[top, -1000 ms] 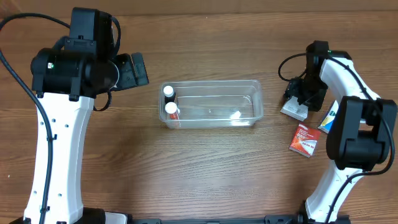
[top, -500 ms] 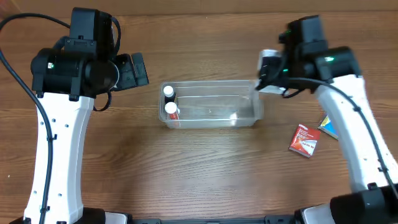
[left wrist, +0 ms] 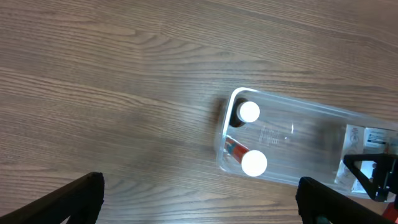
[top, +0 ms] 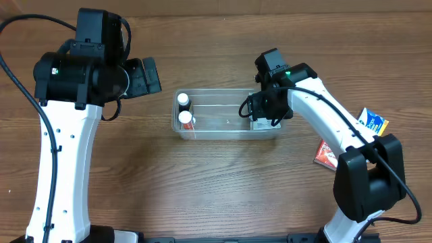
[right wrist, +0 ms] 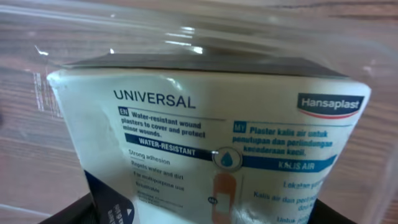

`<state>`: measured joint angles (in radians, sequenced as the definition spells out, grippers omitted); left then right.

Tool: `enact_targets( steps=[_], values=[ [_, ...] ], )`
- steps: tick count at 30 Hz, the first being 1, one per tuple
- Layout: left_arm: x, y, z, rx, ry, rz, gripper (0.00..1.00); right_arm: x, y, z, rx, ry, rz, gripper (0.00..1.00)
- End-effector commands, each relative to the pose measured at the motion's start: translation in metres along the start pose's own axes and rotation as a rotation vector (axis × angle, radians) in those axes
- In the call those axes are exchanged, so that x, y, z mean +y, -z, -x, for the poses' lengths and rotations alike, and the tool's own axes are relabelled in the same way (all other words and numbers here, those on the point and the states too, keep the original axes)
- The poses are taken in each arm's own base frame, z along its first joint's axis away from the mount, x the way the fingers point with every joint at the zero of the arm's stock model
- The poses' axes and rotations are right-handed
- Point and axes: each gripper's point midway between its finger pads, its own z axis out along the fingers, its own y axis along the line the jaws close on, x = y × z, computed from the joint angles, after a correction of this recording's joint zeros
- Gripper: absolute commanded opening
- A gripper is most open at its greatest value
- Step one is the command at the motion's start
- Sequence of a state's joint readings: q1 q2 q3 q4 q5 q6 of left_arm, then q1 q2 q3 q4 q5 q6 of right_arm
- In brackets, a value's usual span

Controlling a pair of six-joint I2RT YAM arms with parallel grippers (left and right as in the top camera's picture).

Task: Pack container
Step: 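Place the Hansaplast box upright in the container's right end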

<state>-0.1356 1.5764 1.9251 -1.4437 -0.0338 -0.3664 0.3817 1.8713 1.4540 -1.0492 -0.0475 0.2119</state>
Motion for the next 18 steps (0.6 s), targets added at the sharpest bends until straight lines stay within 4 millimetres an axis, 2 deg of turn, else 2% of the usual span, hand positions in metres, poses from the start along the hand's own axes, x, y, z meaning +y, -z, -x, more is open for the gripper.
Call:
enact_targets(
  steps=[1, 3, 7, 10, 11, 13, 16, 17, 18],
  values=[
    [0.0, 0.0, 0.003, -0.006, -0.008, -0.001, 1.0, 0.001, -0.003, -0.002, -0.006, 0.008, 0.002, 0.73],
    [0.0, 0.0, 0.003, -0.006, -0.008, -0.001, 1.0, 0.001, -0.004, -0.003, -0.005, 0.008, 0.001, 0.76],
    [0.0, 0.0, 0.003, -0.006, -0.008, -0.001, 1.0, 0.002, -0.003, 0.003, -0.03, 0.01, 0.004, 1.0],
    [0.0, 0.0, 0.003, -0.006, -0.008, -0.001, 1.0, -0.002, 0.001, 0.015, -0.073, 0.01, -0.026, 1.0],
    [0.0, 0.0, 0.003, -0.005, -0.008, -0.001, 1.0, -0.001, 0.011, 0.021, -0.092, 0.002, -0.033, 1.0],
    [0.0, 0.0, 0.002, -0.004, -0.008, 0.0, 1.0, -0.008, 0.039, 0.037, -0.16, -0.054, -0.084, 1.0],
    [0.001, 0.0, 0.001, 0.004, -0.008, 0.003, 1.0, -0.026, 0.115, 0.065, -0.346, -0.167, -0.159, 1.0],
    [0.002, 0.0, -0.001, 0.008, -0.009, 0.005, 1.0, -0.041, 0.151, 0.072, -0.425, -0.236, -0.167, 1.0],
    [0.002, 0.0, -0.001, 0.012, -0.009, 0.007, 1.0, -0.054, 0.173, 0.074, -0.47, -0.28, -0.165, 1.0]
  ],
)
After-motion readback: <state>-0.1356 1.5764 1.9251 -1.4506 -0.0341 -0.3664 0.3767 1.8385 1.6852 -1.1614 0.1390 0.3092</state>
